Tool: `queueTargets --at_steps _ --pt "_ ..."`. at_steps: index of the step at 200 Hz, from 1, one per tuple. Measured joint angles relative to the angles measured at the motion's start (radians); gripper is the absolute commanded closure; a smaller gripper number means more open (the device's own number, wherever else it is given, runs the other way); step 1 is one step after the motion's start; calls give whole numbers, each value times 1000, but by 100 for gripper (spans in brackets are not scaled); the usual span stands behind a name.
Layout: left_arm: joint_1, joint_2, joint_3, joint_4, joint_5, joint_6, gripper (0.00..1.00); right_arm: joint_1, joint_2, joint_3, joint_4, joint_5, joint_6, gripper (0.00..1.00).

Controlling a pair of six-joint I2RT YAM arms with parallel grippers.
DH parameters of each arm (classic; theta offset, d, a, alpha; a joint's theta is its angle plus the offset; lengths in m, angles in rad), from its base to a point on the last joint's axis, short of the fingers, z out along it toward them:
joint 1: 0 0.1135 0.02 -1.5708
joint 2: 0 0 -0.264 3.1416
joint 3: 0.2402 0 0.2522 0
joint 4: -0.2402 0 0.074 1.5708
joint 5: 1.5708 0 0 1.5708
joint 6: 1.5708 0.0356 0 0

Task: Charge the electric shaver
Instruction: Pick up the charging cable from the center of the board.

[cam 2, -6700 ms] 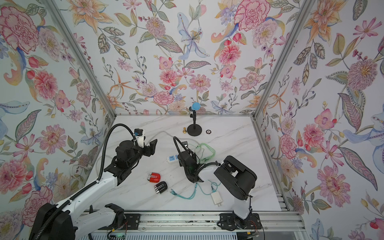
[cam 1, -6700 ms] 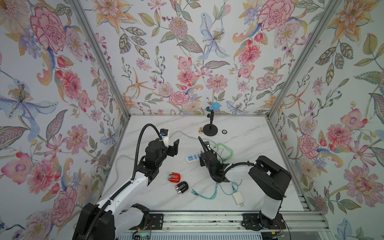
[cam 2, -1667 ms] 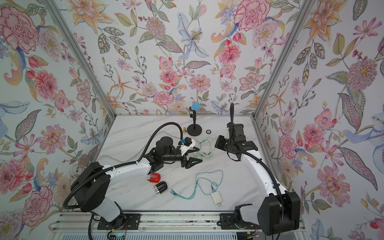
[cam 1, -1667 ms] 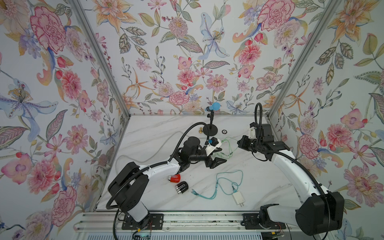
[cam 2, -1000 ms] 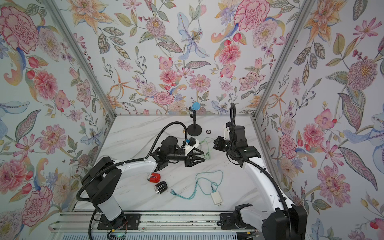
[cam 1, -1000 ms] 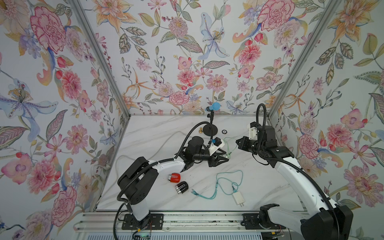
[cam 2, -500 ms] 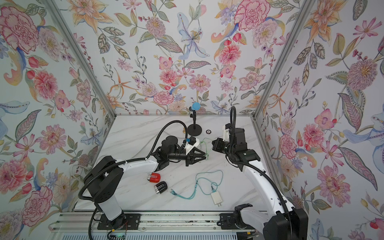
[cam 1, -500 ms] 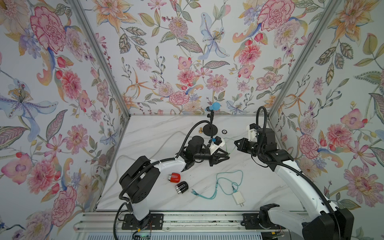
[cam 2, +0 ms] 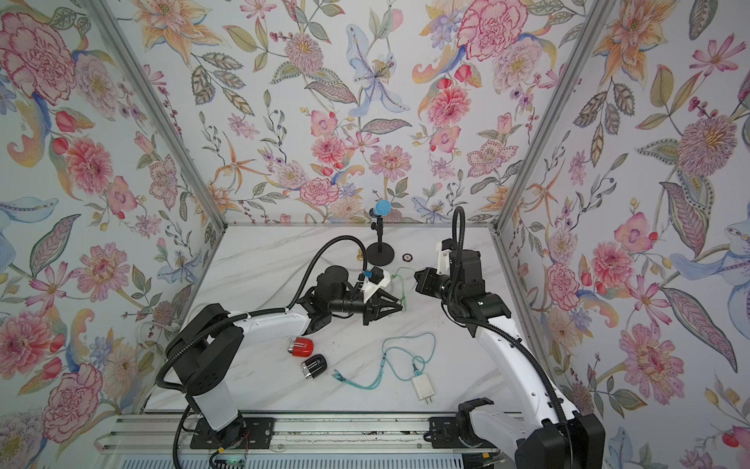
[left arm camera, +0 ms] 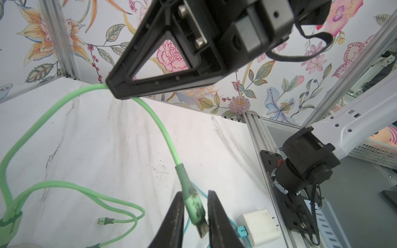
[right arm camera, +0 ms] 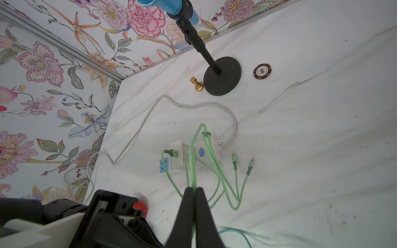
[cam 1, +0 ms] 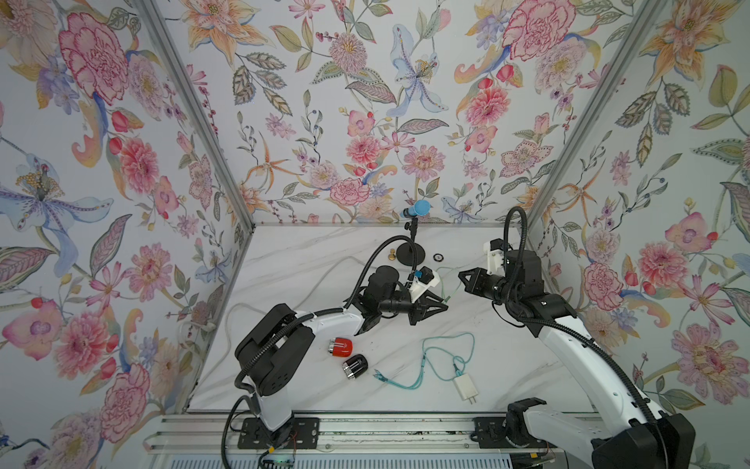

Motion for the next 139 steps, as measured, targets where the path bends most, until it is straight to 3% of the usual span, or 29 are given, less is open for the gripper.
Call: queueTargets --at_steps 21,44,51,71,84,100,139 --pt "2 0 3 -3 -5 2 100 -2 -7 -13 0 -1 0 94" --pt "3 0 4 -10 -9 0 100 -10 -10 -18 1 -1 0 91" --pt "5 0 4 -14 -10 0 100 -11 -14 -24 3 -1 0 85" --pt "10 0 4 -45 -8 17 100 -20 -25 -43 -3 0 -21 57" --pt "14 0 12 -103 -8 44 100 -26 -29 -46 -20 3 -54 45" --pt "22 -2 37 -214 -11 109 100 -29 -35 -46 -54 2 -105 42" --pt "48 -37 116 -561 -65 306 100 -20 -68 -19 -151 6 -260 46"
